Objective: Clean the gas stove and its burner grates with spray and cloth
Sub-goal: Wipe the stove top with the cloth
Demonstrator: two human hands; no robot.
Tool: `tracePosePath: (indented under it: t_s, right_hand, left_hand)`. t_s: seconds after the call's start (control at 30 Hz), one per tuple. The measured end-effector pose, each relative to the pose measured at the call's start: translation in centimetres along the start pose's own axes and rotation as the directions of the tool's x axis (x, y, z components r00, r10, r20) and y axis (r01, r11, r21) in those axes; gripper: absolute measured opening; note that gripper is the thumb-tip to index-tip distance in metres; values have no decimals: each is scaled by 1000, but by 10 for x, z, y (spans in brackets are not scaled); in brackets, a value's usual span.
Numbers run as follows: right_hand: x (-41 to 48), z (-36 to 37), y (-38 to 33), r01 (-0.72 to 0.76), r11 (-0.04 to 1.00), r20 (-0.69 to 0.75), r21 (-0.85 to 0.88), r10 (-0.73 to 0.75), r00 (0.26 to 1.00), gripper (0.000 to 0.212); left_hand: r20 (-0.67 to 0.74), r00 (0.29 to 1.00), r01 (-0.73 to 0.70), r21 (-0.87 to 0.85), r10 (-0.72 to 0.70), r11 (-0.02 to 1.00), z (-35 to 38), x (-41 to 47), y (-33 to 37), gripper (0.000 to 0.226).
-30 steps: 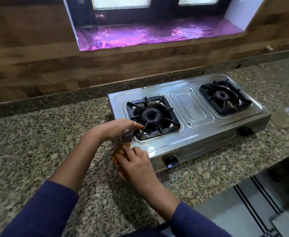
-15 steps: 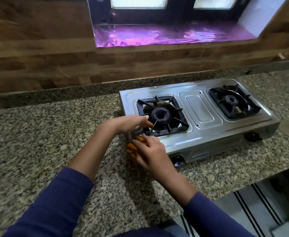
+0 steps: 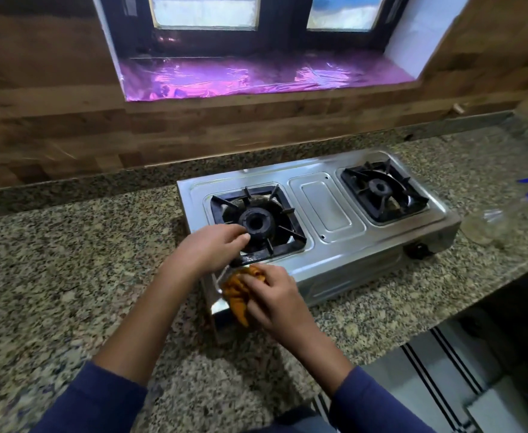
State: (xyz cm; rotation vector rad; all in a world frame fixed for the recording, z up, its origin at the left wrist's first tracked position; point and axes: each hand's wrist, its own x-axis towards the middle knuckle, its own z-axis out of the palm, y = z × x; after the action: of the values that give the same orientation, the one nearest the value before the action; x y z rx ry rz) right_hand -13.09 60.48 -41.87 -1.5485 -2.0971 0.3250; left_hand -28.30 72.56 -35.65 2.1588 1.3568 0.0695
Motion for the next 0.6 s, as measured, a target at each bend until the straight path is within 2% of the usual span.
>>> tracePosePath:
  t_s: [0.07, 0.1, 0.13, 0.2, 0.23, 0.27, 0.37, 0.47, 0.53, 0.6]
  right_hand:
    - [-5, -12, 32, -70, 994, -32, -87, 67, 997, 47]
    - [-9, -22, 52, -131, 985, -81, -111, 122, 989, 45]
    - [-14, -33, 72, -220, 968, -158, -122, 200, 967, 44]
    - [-19, -57, 113, -435, 891, -300, -133, 382, 874, 41]
    - [-20, -69, 132, -508, 848, -331, -150, 442, 834, 43]
    - [-20, -79, 147, -530, 828, -328, -183, 457, 827, 47]
    - [-17, -85, 155, -344, 910, -183, -230, 307, 934, 52]
    - [-5, -69, 138, -157, 965, -89, -212, 141, 986, 48]
    - [21, -58, 139, -153, 964, -122, -215, 129, 984, 39]
    - [53, -52, 146, -226, 955, -116, -194, 206, 972, 36]
  left_hand:
    - [-107, 993, -46, 12, 47, 999, 19, -1, 17, 48]
    - [-117, 990, -75, 10, 76, 997, 31, 1, 26, 51]
    - [-95, 990, -99, 28, 101, 995, 42, 3, 35, 53]
    - [-40, 992, -112, 109, 117, 988, 64, 7, 51, 55]
    - [-43, 994, -97, 140, 104, 985, 74, 11, 59, 57]
    - [-68, 994, -74, 162, 86, 984, 82, 16, 67, 60]
    - [-155, 988, 4, 183, 25, 983, 101, 25, 81, 82]
    - [-216, 976, 41, 134, -11, 990, 117, 25, 90, 85]
    - [-225, 973, 72, 113, -45, 991, 122, 24, 97, 86]
    - [-204, 976, 113, 147, -82, 983, 125, 25, 101, 89]
